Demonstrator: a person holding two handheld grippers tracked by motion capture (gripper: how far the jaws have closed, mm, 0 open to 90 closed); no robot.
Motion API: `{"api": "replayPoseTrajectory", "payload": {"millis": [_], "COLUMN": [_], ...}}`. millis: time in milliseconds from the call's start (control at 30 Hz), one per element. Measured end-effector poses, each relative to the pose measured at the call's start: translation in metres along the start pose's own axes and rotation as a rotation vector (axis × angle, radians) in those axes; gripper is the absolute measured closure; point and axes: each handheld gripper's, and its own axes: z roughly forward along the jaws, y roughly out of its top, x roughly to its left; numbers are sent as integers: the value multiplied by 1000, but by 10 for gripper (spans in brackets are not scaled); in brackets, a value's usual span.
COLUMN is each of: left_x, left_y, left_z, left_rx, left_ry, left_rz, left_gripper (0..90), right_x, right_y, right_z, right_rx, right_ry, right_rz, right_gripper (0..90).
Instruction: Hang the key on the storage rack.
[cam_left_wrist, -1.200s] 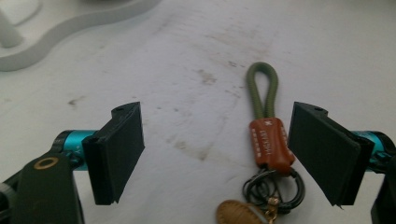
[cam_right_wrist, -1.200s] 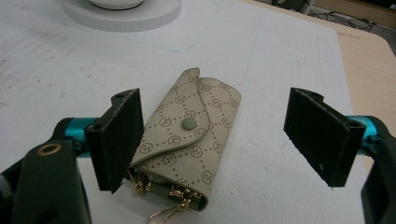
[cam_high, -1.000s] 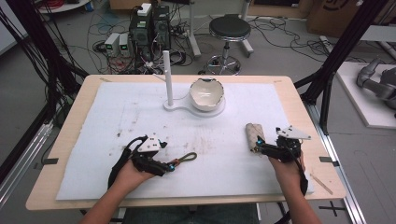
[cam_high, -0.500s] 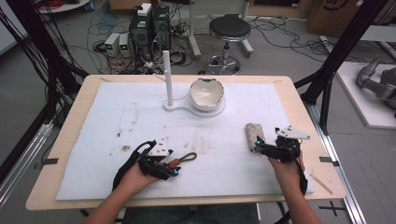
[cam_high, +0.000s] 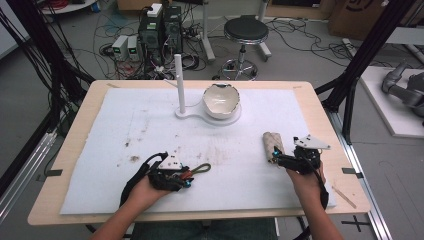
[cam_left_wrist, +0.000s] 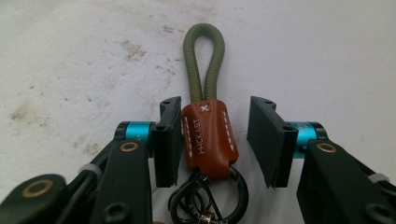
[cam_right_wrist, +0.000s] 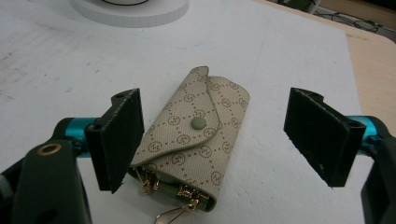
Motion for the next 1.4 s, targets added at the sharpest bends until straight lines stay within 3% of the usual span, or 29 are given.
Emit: {"api": "replayPoseTrajectory", "payload": {"millis": [200, 333, 567, 700, 800, 1167, 1300, 1400], "left_x": [3, 2, 6, 6, 7, 29, 43, 48], "left_y": [-1, -1, -3, 1, 4, 19, 35, 44], "left_z": [-1, -1, -2, -9, -16, -65, -86, -92], "left_rx": [-7, -5, -31, -61, -88, -245, -304, -321], "left_ry": [10, 13, -12, 12, 25, 170, 260, 285], "left_rz": [4, 10, -36, -15, -22, -66, -89, -88], "left_gripper": [663, 675, 695, 697, 696, 698, 698, 698], "right_x": [1, 1, 1, 0, 0, 2, 3, 4], "right_y": [0, 0, 0, 0, 0, 2, 3, 4], "right_z": [0, 0, 0, 0, 0, 2, 4, 5], "right_rx": [2, 5, 1, 3, 3, 1, 4, 4], "right_ry": [1, 1, 4, 2, 2, 3, 3, 6], "right_rz": [-5, 0, -4, 3, 2, 3, 2, -2], "right_gripper": [204, 204, 204, 204, 204, 204, 204, 204]}}
